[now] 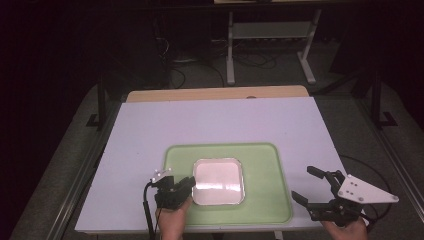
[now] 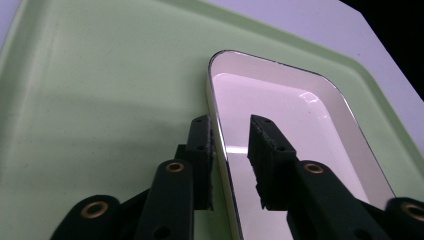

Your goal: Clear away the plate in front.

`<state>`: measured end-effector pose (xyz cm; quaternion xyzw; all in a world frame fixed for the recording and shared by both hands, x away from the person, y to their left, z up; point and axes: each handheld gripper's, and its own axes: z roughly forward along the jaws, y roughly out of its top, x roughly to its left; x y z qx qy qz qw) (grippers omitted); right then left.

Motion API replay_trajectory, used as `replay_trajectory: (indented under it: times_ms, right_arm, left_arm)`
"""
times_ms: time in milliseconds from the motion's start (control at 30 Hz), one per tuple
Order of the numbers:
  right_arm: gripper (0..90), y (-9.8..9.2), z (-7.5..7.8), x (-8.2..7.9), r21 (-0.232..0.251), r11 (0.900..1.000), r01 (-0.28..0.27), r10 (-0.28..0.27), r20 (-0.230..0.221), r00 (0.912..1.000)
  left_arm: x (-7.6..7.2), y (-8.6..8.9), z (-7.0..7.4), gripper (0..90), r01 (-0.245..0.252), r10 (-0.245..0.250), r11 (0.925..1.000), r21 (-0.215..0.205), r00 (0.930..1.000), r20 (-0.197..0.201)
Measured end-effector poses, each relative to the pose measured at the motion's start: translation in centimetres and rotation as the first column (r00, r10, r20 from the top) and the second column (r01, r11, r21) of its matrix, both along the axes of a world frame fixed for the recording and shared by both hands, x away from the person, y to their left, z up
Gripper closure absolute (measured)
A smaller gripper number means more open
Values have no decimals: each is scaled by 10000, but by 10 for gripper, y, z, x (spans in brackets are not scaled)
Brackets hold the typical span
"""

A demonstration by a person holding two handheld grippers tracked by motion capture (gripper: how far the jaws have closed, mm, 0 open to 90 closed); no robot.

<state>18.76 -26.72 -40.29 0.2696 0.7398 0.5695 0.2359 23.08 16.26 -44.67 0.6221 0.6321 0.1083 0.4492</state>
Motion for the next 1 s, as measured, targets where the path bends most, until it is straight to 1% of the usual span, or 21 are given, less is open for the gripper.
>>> replay_trajectory:
  times_ms: [33, 100, 133, 200, 267, 333, 467, 500, 567, 633, 667, 700, 767, 833, 900, 1000]
  right_arm:
    - [139, 0, 0, 0, 12, 10000, 0, 0, -29, 10000]
    - [139, 0, 0, 0, 4, 10000, 0, 0, -16, 10000]
    - [139, 0, 0, 0, -3, 10000, 7, -7, -27, 10000]
    - [138, 0, -1, 0, -8, 10000, 17, -17, -54, 10000]
    - [139, 0, -1, 0, -11, 10000, 28, -28, -86, 10000]
    - [139, 0, -1, 1, -4, 10000, 39, -39, -88, 10000]
    - [139, 1, -2, 1, -6, 10000, 57, -57, -182, 9998]
    - [139, 2, -3, 1, -9, 10000, 65, -65, -183, 9998]
    - [139, 2, -3, 1, -15, 10000, 58, -59, -204, 9998]
    - [139, 2, -3, 1, -58, 10000, 70, -71, -221, 9997]
    - [139, 3, -3, 1, -63, 10000, 65, -67, -242, 9997]
    - [139, 3, -4, 1, -82, 9999, 75, -77, -241, 9997]
    - [139, 3, -4, 1, -91, 9999, 76, -78, -235, 9997]
    - [139, 2, -4, 1, -93, 9999, 93, -95, -262, 9996]
    - [139, 2, -4, 2, -101, 9999, 97, -100, -278, 9996]
    - [139, 2, -4, 1, -115, 9999, 118, -121, -283, 9995]
  left_arm:
    - [0, 1, 1, 693, 94, -94, 10000, -11, 9999, 71]
    - [-1, 1, 3, 689, 209, -216, 9996, 212, 9992, 335]
    - [-2, 1, 4, 681, 289, -299, 9993, 252, 9987, 405]
    - [-2, 2, 6, 669, 380, -391, 9990, 223, 9979, 511]
    - [-2, 3, 8, 652, 484, -506, 9981, 368, 9969, 609]
    - [-2, 3, 9, 639, 583, -608, 9976, 360, 9955, 731]
    - [-2, 5, 12, 608, 855, -898, 9950, 517, 9920, 884]
    - [-2, 5, 13, 590, 954, -1003, 9940, 538, 9902, 970]
    - [-3, 7, 16, 583, 1083, -1146, 9922, 615, 9872, 1111]
    - [-3, 8, 19, 556, 1275, -1346, 9899, 622, 9828, 1265]
    - [-3, 9, 21, 543, 1374, -1464, 9878, 733, 9798, 1362]
    - [-3, 9, 22, 517, 1421, -1519, 9869, 761, 9777, 1447]
    - [-3, 11, 24, 507, 1669, -1768, 9831, 756, 9725, 1516]
    - [-4, 12, 26, 488, 1754, -1887, 9801, 931, 9686, 1618]
    - [-4, 13, 28, 477, 1886, -2029, 9773, 961, 9641, 1711]
    - [-4, 14, 30, 459, 2010, -2191, 9731, 1130, 9589, 1806]
